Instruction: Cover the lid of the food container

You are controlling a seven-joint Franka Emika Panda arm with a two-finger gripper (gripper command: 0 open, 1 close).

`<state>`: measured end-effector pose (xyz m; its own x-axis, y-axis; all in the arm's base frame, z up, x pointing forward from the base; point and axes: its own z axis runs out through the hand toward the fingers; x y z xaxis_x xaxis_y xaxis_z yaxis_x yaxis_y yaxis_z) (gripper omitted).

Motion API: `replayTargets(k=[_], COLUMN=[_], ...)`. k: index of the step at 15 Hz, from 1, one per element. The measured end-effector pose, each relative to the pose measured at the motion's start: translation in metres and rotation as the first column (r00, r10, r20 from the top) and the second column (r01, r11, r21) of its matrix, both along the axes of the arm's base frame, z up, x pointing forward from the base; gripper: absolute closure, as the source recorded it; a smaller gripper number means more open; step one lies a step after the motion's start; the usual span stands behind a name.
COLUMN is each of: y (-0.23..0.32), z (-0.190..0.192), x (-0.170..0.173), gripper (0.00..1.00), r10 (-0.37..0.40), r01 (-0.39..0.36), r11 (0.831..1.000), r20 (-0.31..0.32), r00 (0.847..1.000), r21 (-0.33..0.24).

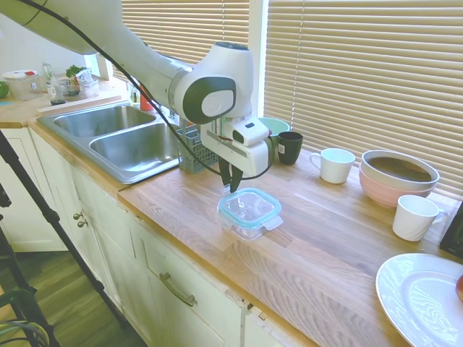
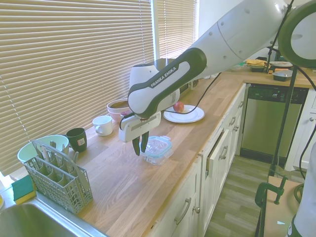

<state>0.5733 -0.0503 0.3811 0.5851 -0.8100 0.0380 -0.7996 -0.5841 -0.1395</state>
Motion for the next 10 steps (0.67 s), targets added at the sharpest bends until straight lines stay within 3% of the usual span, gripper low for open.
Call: replayTargets(k=[2, 5, 10], y=[-0.004, -0.006, -0.015], z=[0.019, 0.046, 0.025], x=[-0.008, -0.047, -0.141], gripper=[0.00, 0.00, 0.00], r10=[0.010, 0.041, 0.091], r01=[-0.010, -0.041, -0.091], r11=[1.000, 0.999, 0.996], r20=[0.031, 0.066, 0.040], r00=[0.999, 0.997, 0.995], r21=[-0.003, -0.003, 0.001])
